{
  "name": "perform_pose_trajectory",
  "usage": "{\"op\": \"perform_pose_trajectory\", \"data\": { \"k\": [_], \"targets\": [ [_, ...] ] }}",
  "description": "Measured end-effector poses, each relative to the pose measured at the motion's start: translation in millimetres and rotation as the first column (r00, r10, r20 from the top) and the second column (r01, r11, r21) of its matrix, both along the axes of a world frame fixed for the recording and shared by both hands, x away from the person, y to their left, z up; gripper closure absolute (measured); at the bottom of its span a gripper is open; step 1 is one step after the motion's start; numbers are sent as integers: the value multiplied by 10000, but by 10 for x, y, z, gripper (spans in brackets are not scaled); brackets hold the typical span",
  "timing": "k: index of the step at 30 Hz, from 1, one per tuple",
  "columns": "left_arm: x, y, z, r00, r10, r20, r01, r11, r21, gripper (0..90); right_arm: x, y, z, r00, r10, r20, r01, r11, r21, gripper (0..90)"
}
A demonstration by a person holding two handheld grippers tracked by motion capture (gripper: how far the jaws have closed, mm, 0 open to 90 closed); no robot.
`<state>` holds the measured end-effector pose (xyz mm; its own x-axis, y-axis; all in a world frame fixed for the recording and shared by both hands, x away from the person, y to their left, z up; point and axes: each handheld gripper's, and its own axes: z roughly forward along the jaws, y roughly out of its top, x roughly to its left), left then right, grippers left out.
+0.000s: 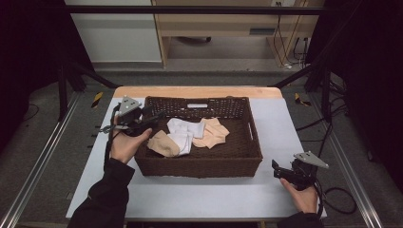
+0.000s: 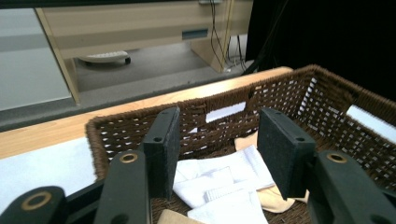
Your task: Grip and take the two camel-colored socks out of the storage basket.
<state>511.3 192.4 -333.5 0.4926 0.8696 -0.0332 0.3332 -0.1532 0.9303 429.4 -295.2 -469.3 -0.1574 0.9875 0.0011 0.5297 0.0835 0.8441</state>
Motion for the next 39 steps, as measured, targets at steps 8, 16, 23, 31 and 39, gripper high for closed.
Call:
{"op": "perform_pose_trajectory", "data": {
  "k": [8,16,23,31,39],
  "targets": [
    [224,-177,-235,9987,224,-466,-175,9946,1026,487,2,0,0,10000,-5,-6,5,10000,8,53],
    [382,-211,-497,9918,537,-1160,-334,9849,1699,459,4,1,-2,10000,10,-19,-10,10000,28,53],
    [419,-255,-696,9816,738,-1758,-342,9752,2186,455,2,4,-3,10000,22,-61,-22,10000,37,53],
    [428,-303,-837,9726,1095,-2049,-466,9561,2894,452,5,4,-5,10000,29,-76,-29,10000,27,53],
    [474,-327,-935,9549,1117,-2751,-211,9497,3125,396,7,8,-8,9999,42,-108,-41,10000,15,53]
  ]
}}
